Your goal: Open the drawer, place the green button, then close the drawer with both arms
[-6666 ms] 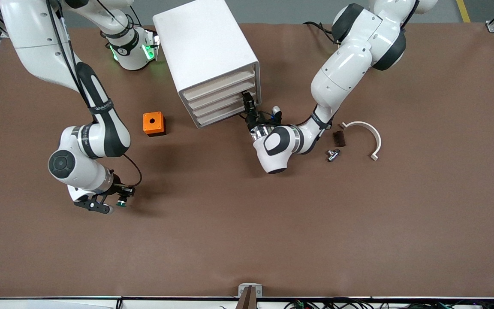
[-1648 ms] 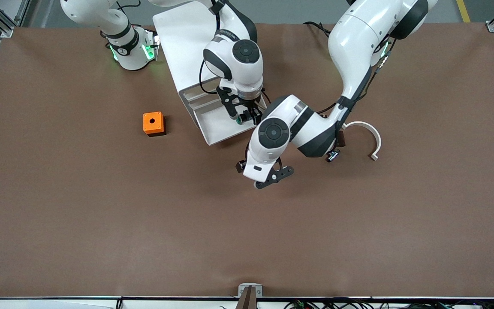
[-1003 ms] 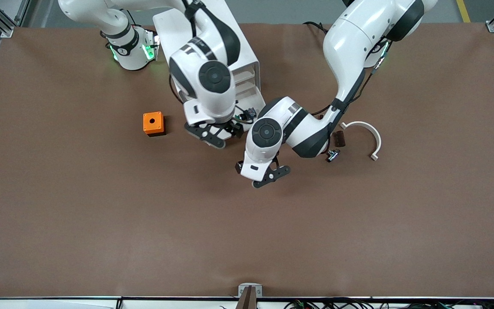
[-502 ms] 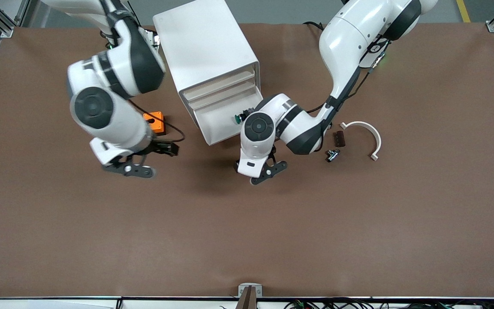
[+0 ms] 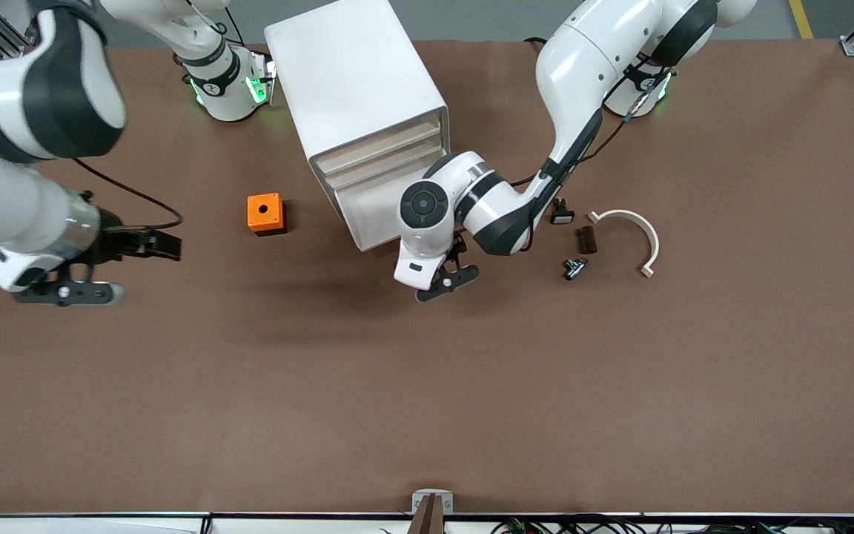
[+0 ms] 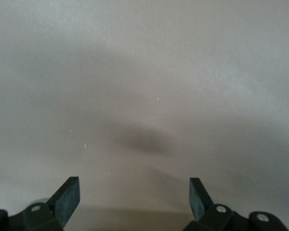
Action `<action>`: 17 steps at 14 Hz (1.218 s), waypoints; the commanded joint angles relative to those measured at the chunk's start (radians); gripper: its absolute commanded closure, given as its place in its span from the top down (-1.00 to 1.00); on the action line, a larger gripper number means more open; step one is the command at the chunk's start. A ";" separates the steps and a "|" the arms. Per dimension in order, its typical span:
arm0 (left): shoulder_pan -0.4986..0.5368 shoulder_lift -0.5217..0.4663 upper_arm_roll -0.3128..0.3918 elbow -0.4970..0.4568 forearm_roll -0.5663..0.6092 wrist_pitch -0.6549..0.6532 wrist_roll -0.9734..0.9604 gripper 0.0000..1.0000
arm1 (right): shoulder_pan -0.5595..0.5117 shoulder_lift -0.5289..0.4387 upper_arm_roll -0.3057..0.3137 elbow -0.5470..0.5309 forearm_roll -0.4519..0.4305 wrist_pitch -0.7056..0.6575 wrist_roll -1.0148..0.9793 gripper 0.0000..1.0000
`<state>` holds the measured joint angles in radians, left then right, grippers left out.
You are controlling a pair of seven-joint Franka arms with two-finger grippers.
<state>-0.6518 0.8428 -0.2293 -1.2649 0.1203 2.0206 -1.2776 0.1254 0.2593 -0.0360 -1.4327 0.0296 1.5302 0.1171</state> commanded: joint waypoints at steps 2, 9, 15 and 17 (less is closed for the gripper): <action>-0.034 -0.004 0.002 -0.027 0.022 0.012 -0.011 1.00 | -0.073 -0.026 0.021 0.000 -0.048 -0.012 -0.109 1.00; -0.078 -0.005 -0.004 -0.067 0.021 0.012 -0.011 1.00 | -0.155 -0.045 0.022 -0.002 -0.059 -0.035 -0.191 1.00; -0.103 -0.007 -0.010 -0.067 -0.082 0.012 -0.009 1.00 | -0.152 -0.038 0.024 0.000 -0.085 -0.028 -0.183 1.00; -0.111 -0.007 -0.010 -0.067 -0.119 0.012 -0.009 1.00 | -0.151 -0.037 0.024 0.024 -0.086 -0.028 -0.178 1.00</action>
<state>-0.7529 0.8448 -0.2388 -1.3218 0.0392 2.0209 -1.2788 -0.0150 0.2298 -0.0275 -1.4300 -0.0317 1.5075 -0.0675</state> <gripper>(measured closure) 0.000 0.000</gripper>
